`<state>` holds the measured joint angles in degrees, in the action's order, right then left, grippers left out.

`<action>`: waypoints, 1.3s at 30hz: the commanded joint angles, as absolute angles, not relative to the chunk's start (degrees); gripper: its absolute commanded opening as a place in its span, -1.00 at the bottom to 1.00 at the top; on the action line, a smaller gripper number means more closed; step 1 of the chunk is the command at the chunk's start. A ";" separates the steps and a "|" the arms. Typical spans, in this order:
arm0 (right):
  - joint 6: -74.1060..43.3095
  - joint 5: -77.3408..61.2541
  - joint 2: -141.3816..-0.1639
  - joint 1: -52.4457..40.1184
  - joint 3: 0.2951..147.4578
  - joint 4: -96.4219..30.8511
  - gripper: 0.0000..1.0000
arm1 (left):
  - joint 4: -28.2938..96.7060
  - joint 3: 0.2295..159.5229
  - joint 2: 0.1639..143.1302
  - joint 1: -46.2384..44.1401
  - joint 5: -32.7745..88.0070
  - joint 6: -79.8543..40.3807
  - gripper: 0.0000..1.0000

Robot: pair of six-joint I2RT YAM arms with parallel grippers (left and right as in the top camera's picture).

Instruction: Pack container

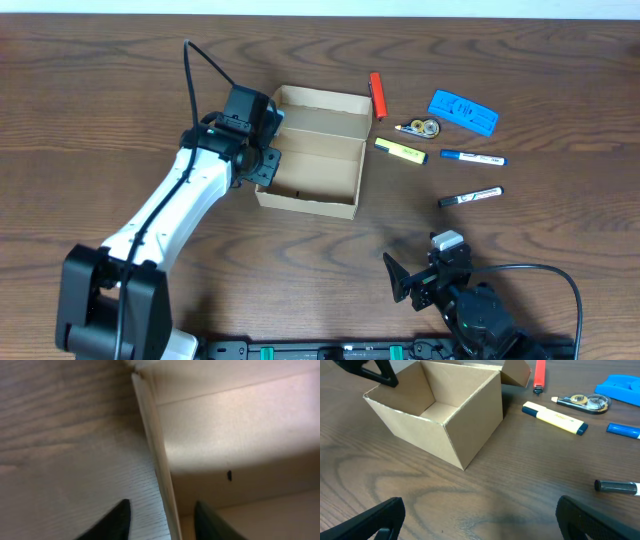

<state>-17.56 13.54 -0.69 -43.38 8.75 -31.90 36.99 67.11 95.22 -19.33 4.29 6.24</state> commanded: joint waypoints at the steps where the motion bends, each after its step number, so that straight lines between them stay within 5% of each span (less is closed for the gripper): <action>1: -17.54 13.93 -0.32 -43.92 8.60 -31.92 0.98 | 36.69 67.24 96.47 -19.14 3.62 3.99 -0.35; 8: -17.56 13.93 -0.32 -43.92 8.60 -31.92 0.98 | 35.90 67.24 96.64 -19.14 3.60 -0.16 -0.88; 31: -17.56 13.93 -0.32 -43.92 8.60 -31.92 0.98 | 35.97 67.24 96.64 -19.14 -2.57 -10.79 -0.88; 32: -17.54 13.93 -0.32 -43.92 8.60 -31.92 0.99 | 35.94 67.24 96.64 -19.14 -2.57 -10.79 -0.71; 34: -17.56 13.93 -0.32 -43.90 8.60 -31.92 0.98 | 35.97 67.24 96.64 -19.14 -2.26 -10.81 0.14; 36: -17.54 13.93 -0.32 -43.92 8.60 -31.92 0.98 | 36.01 67.35 96.53 -19.14 -1.52 -10.81 0.69; 39: -17.54 13.93 -0.32 -43.92 8.60 -31.92 0.99 | 37.23 67.94 95.48 -19.14 -1.19 -10.83 0.88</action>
